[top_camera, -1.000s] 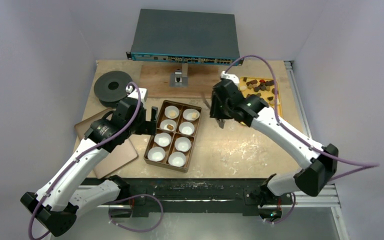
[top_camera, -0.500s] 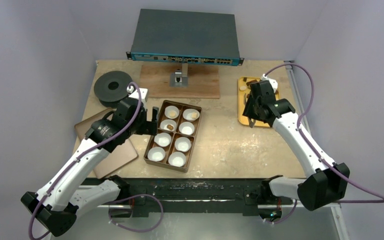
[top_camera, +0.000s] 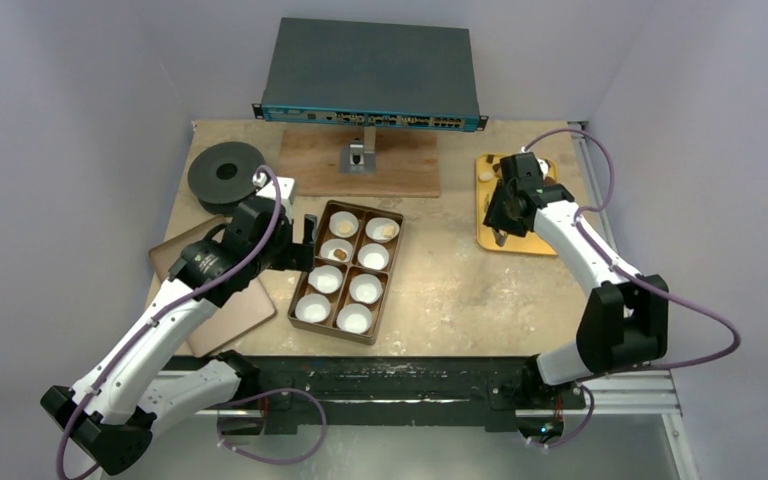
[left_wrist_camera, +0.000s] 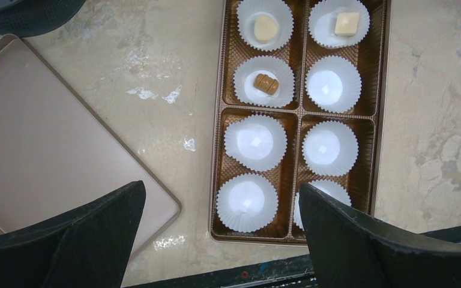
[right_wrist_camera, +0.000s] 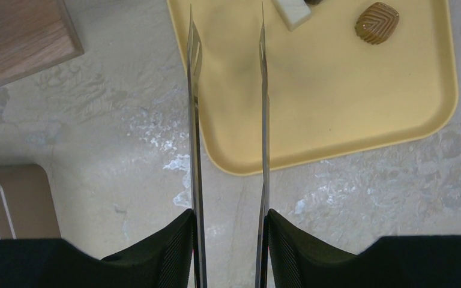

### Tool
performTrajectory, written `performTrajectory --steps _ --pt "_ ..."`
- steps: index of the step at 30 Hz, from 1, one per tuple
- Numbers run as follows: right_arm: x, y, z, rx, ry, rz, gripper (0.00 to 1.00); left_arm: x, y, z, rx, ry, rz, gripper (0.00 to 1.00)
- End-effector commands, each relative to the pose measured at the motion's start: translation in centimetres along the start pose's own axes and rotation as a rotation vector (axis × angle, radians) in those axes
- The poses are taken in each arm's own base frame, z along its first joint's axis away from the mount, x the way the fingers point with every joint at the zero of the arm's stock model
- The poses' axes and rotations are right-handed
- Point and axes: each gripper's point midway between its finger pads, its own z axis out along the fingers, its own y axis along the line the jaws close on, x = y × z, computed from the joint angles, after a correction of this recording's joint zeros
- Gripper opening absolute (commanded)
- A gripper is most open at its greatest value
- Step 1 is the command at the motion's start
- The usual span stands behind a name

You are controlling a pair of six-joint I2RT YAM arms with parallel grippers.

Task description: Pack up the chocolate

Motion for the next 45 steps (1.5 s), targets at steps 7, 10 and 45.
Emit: performTrajectory --steps 7,10,45 --pt "-3.8 0.3 1.7 -0.022 -0.068 0.042 0.49 -0.6 -0.1 0.1 0.010 -0.033 -0.001 1.00" --pt "-4.2 0.6 2.5 -0.026 -0.062 0.043 0.48 -0.6 -0.1 0.1 0.011 -0.032 -0.001 1.00" --pt "-3.5 3.4 -5.1 -0.111 -0.122 -0.050 0.30 -0.2 -0.1 0.6 0.000 -0.017 -0.005 1.00"
